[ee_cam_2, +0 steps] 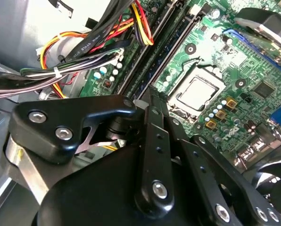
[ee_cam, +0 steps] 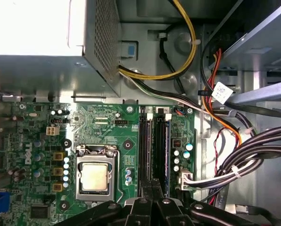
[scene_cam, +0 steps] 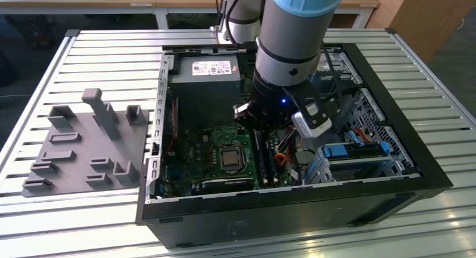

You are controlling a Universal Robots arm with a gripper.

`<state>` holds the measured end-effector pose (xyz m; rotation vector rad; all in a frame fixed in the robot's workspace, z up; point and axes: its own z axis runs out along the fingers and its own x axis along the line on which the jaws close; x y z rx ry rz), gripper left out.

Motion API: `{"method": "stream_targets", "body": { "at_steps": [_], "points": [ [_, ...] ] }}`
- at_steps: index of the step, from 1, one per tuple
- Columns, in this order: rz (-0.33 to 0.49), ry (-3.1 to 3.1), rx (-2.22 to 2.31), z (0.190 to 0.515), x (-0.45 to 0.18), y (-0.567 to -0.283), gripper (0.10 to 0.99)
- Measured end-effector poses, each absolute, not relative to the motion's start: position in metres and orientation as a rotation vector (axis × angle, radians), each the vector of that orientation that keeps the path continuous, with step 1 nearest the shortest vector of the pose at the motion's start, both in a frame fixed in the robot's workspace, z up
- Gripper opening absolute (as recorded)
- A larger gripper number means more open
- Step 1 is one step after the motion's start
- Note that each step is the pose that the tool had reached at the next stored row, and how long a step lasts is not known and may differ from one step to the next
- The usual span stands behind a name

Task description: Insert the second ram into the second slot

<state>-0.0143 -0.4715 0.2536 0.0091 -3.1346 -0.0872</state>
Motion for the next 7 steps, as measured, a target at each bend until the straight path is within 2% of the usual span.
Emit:
{"method": "stream_targets", "body": {
  "at_steps": [7],
  "points": [
    [-0.089, -3.135, 0.009, 0.2538, -0.0143, -0.4715, 0.106]
  ]
}}
